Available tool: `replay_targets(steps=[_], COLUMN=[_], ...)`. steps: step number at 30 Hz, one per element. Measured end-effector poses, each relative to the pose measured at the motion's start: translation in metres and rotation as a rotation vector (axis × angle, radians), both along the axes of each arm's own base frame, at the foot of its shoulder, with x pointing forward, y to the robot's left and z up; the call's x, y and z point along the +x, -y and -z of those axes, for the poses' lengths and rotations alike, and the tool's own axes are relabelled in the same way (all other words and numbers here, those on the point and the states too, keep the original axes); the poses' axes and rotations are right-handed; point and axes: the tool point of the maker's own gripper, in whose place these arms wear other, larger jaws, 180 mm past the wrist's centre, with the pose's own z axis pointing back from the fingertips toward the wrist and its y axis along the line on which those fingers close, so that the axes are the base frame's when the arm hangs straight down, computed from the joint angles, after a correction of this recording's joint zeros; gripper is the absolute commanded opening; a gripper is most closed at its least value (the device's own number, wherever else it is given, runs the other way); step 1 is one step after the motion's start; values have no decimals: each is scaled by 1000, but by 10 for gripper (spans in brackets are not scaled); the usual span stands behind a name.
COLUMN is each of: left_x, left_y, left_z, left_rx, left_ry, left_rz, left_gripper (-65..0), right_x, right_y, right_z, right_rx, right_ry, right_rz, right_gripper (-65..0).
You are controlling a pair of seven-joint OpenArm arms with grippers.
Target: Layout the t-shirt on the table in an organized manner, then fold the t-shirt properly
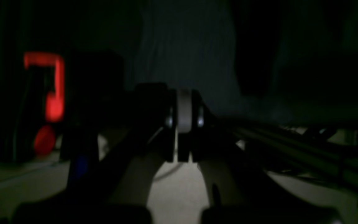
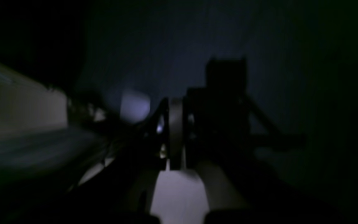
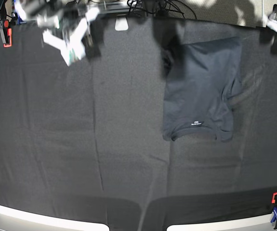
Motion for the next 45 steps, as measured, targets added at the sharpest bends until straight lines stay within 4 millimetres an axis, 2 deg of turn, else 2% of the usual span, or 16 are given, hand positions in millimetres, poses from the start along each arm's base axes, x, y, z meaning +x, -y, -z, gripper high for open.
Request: replay_targets(steps=[4,7,10,13,16,20,24,26,28,31,34,35,37,39,42,45], left_x=[-38,-52,-76,-102,-118,-139,-164,-167,-162,-148,-143,-143,-145,-141,-131,-122], left_y=[6,13,19,29,36,35,27,25,23,23,27,31,36,38,52,78], left_z=[10,23,52,86,116,150,178,188,195,204,213,217,226,236,245,252], left_rx=[-15,-61,-136,-206,-273,-336,-298,-267,-245,-222,-219,-223,-218,-183,-167,-159], left_ry=[-96,-123,-198,-299,-371,-413,-415,-403,-365,-318,-318,-333,-368,-381,-375,-374], left_rz=[10,4,-55,-98,-150,-276,-309,-316,-319,-304,-296,-290,-299,-358,-355,-303], left_gripper=[-650,-650,-650,-650,-650,-650,-650,-650,-650,-650,-650,-616,-511,-444,-443,-443], right_x=[-48,-87,-121,-158,-194,-223,-244,-246,-236,-210,-191,-186,-168,-150,-125,-110], right_y=[4,3,1,2,3,10,43,62,75,87,97,100,101,97,87,75], right_z=[13,23,42,70,95,131,172,191,210,232,246,249,254,258,262,266], right_rx=[-20,-4,32,59,89,127,90,53,48,64,54,43,37,49,65,68], right_ry=[-156,-276,-398,-537,-667,-805,-904,-926,-910,-850,-784,-772,-738,-694,-610,-541], right_rz=[-2,2,25,62,98,148,264,292,340,415,448,441,427,415,375,331], right_gripper=[-650,-650,-650,-650,-650,-650,-650,-650,-650,-650,-650,-650,-650,-585,-494,-474])
